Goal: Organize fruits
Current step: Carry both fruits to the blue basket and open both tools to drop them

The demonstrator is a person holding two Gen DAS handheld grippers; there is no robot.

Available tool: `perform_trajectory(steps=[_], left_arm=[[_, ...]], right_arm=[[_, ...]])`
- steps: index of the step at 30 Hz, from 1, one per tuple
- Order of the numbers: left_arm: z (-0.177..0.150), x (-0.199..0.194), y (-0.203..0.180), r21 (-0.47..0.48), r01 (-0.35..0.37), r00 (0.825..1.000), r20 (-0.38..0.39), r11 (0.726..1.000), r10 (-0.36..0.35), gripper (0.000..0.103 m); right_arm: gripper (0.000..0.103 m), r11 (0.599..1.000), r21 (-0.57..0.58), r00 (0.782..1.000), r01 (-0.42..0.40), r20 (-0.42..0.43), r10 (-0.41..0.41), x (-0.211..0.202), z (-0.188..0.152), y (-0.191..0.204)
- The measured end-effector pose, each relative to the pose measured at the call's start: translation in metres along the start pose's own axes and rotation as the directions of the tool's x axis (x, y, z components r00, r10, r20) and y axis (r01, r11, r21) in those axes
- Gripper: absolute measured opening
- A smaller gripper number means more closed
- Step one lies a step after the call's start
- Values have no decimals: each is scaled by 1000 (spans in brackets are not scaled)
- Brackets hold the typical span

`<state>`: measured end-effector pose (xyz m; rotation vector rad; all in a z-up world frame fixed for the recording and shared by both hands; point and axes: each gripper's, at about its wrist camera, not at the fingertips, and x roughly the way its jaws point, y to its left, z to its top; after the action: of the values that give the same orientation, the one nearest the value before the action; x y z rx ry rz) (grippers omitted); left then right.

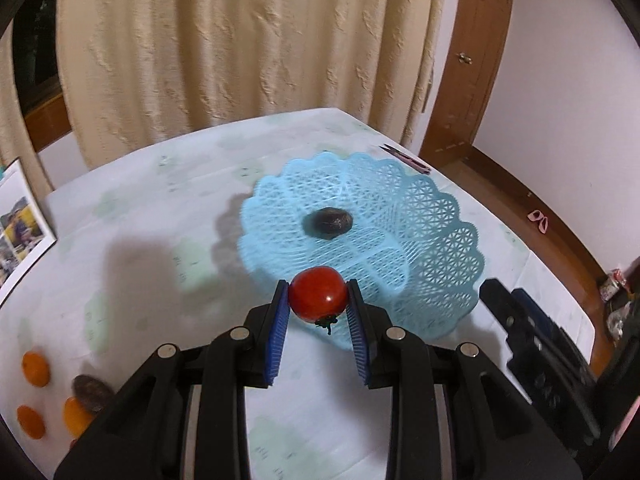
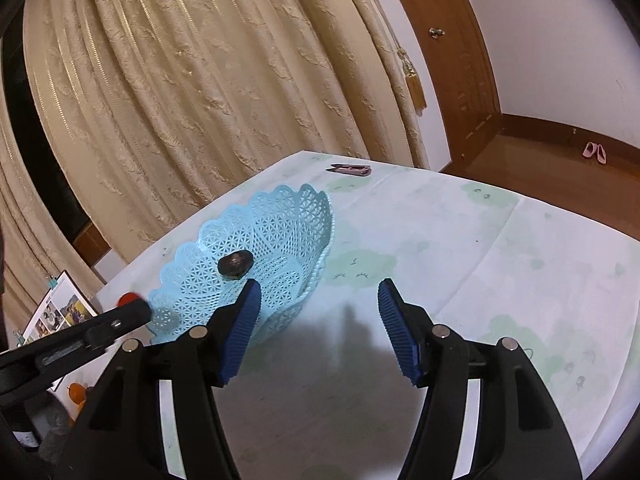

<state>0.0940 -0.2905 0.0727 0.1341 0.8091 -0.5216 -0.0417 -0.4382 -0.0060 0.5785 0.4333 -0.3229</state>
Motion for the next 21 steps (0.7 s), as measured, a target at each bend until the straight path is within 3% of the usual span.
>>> perform_trajectory(steps=[4,5,6,8,13,16,21], left_arm=[[5,8,-9,17,4,1000,1,1000,-4,30],[5,7,-9,20,8,1000,3,1000,-8,35],[5,5,-9,23,6,1000,8,1000,-6,42],[5,0,-8,25,-13,999,40,1000,12,77],[7,-16,-1,29,-59,993,104,998,55,91],[6,-29,6,22,-114,983,149,993,109,94],[3,-49,19,16,-188,962,203,982,181,95]], right_arm=[[64,1000,-3,1000,7,-7,-7,1,-1,1],[65,1000,-4,1000,9,-5,-9,0,-1,1],[67,1000,-4,1000,12,-1,-12,0,-2,1],[71,1000,-2,1000,15,5,-15,-1,-1,1],[73,1000,-10,1000,24,16,-24,-2,-1,3],[79,1000,-17,999,27,33,-26,-5,-2,4],[80,999,-46,999,29,46,-27,-7,-3,10]])
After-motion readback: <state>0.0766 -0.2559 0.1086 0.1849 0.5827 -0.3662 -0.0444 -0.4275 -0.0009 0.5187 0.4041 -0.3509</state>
